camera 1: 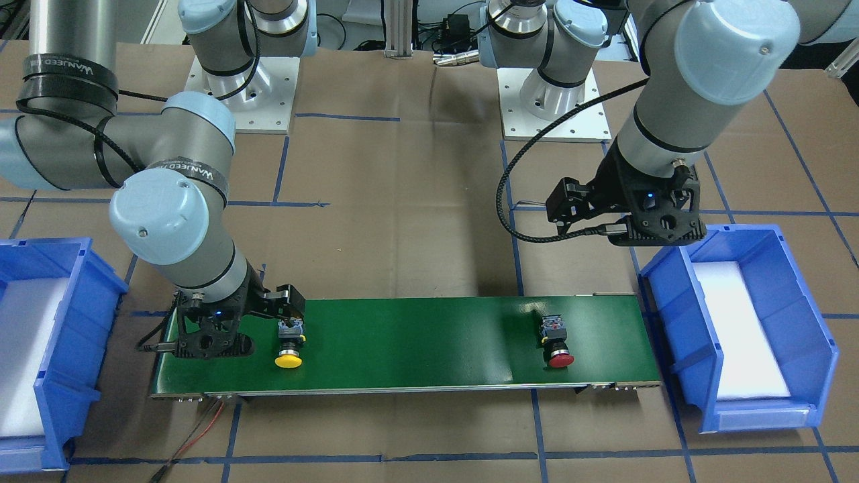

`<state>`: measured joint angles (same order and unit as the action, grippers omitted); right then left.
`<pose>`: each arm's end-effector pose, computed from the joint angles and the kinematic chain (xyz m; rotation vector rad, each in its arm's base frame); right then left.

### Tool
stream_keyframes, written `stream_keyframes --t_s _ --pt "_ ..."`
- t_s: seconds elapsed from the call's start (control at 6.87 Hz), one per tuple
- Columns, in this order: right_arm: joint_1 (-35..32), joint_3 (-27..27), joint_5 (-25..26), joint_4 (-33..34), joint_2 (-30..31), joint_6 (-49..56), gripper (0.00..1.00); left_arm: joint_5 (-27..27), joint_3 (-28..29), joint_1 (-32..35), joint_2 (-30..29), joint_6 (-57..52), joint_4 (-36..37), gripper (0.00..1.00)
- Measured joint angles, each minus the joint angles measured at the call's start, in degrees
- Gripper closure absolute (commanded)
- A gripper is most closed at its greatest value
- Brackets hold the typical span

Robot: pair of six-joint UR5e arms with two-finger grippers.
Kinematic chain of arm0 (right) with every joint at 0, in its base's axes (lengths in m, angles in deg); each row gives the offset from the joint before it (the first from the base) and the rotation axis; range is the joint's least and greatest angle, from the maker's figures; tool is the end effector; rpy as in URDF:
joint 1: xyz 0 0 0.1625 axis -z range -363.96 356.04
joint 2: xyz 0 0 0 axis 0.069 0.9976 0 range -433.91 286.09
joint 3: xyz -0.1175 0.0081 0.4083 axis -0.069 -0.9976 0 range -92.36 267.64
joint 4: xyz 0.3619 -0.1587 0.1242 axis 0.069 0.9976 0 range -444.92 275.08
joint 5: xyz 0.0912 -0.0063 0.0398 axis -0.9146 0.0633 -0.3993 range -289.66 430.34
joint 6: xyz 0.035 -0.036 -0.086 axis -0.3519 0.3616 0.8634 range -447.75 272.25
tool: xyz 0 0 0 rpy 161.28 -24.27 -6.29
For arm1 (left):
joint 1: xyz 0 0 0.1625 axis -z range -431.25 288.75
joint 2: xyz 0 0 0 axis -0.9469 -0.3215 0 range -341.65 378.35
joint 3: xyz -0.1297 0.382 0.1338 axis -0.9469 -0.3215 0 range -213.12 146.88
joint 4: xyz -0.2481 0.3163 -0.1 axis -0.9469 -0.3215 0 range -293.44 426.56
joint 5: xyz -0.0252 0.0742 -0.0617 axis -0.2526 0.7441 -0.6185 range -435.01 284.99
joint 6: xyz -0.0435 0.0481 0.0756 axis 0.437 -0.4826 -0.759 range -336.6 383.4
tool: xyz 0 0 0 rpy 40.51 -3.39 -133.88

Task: Transport two buttons from left to right
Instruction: 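Release the red button on the belt while the right gripper grasps the yellow button, then lift the yellow button with the right gripper and carry it to the blue bin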

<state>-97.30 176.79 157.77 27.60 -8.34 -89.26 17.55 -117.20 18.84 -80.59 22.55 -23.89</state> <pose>0.1745 -0.6238 0.2911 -0.0489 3.0969 0.0319 -0.1296 -0.5511 0.4564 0.0274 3.0958 0.0941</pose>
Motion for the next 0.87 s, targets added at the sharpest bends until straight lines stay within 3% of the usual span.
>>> stream_keyframes --t_s 0.73,0.87 --pt "0.0 0.52 0.02 0.71 -2.67 0.13 0.02 -0.31 -4.4 -0.27 5.52 -3.19 0.65 0.0" --pt "0.0 0.55 0.07 1.25 -3.37 0.17 0.35 -0.24 -4.67 -0.25 5.74 -3.14 0.81 0.0"
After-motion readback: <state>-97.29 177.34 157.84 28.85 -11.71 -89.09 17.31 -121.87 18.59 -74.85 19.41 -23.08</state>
